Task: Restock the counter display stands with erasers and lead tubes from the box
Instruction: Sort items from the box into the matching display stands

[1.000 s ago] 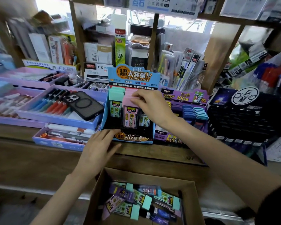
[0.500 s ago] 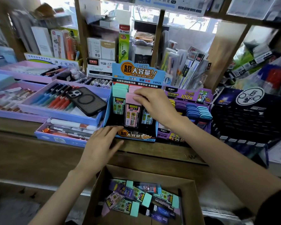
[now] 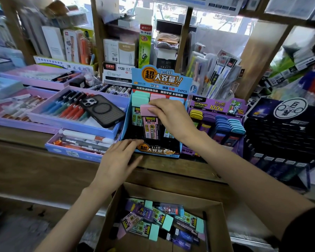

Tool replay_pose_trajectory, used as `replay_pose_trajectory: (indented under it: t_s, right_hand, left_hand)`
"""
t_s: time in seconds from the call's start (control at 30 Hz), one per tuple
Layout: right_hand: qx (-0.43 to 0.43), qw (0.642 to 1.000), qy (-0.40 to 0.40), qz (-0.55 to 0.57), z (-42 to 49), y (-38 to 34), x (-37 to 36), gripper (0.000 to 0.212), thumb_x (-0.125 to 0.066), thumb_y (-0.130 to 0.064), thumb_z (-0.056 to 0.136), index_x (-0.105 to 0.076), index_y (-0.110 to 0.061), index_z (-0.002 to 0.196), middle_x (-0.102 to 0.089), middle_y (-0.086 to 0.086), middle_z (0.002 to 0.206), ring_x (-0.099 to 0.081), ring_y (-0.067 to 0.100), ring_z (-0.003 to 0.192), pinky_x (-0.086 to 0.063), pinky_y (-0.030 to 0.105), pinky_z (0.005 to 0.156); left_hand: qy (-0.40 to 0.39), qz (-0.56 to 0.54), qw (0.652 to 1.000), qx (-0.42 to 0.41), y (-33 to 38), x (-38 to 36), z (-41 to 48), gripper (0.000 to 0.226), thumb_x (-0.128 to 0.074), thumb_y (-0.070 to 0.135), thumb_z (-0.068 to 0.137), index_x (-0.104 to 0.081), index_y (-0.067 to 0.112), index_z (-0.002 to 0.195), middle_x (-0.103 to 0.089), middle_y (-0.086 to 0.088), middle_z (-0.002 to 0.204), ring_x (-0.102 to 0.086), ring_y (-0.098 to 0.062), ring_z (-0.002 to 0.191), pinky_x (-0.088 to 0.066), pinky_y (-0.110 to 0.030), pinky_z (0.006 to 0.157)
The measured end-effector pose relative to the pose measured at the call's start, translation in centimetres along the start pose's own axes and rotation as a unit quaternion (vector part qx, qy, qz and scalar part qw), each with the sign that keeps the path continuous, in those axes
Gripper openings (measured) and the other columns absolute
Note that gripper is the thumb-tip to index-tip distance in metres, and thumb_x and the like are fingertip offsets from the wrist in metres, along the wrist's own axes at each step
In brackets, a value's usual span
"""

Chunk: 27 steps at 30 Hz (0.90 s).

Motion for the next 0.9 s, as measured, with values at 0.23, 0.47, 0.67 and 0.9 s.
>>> replay_pose_trajectory:
  t_s: [0.23,0.47,0.67,0.9]
  right_hand:
    - [0.066,0.993,0.054,-0.078,-1.8,0.2,0.1,0.014,-0.065,-0.006,0.085,-0.070,0.003,0.094,-0.069,0.016,0.091,-0.063,0.033,0.084,-0.050,0.037,0.075]
    - [0.061,0.985,0.082,-0.136,-2.8,1.3,-1.3,0.027,-0.074,0.000,0.075,-0.071,0.002,0.102,-0.070,0.016,0.104,-0.068,0.031,0.096,-0.054,0.048,0.085]
    - [0.018,0.994,-0.049,-0.098,-2.3,1.6,0.0,0.037,-0.050,-0.020,0.096,-0.053,-0.005,0.130,-0.054,0.010,0.135,-0.046,0.024,0.128,-0.028,0.034,0.109]
    - [-0.053,0.997,-0.046,0.007,-8.7,0.2,3.8,0.027,-0.049,-0.024,0.097,-0.062,-0.011,0.116,-0.064,0.006,0.111,-0.053,0.022,0.105,-0.038,0.031,0.085]
  left_hand:
    - [-0.001,-0.003,1.000,0.001,0.1,0.0,-0.1,0.044,-0.073,0.022,0.079,-0.060,0.014,0.120,-0.066,-0.004,0.108,-0.064,-0.024,0.095,-0.051,-0.033,0.078]
    - [-0.001,0.002,1.000,-0.008,0.0,0.1,-0.2,0.047,-0.074,0.023,0.079,-0.059,0.015,0.122,-0.065,-0.003,0.107,-0.063,-0.024,0.094,-0.052,-0.031,0.077]
    - [-0.046,-0.049,0.998,0.011,0.1,0.8,0.1,0.050,-0.065,0.024,0.087,-0.050,0.014,0.133,-0.057,-0.006,0.126,-0.053,-0.024,0.116,-0.043,-0.037,0.095]
    - [-0.048,-0.110,0.993,-0.009,3.8,2.4,-3.8,0.027,-0.061,0.021,0.089,-0.062,0.009,0.113,-0.064,-0.005,0.105,-0.061,-0.021,0.094,-0.052,-0.037,0.078]
Point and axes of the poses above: each hand's wrist, its own z-axis towards the middle knuckle, its own x-axis out of the back of the hand, y = z × x, the point moved 2 cm from there along z, towards the middle knuckle
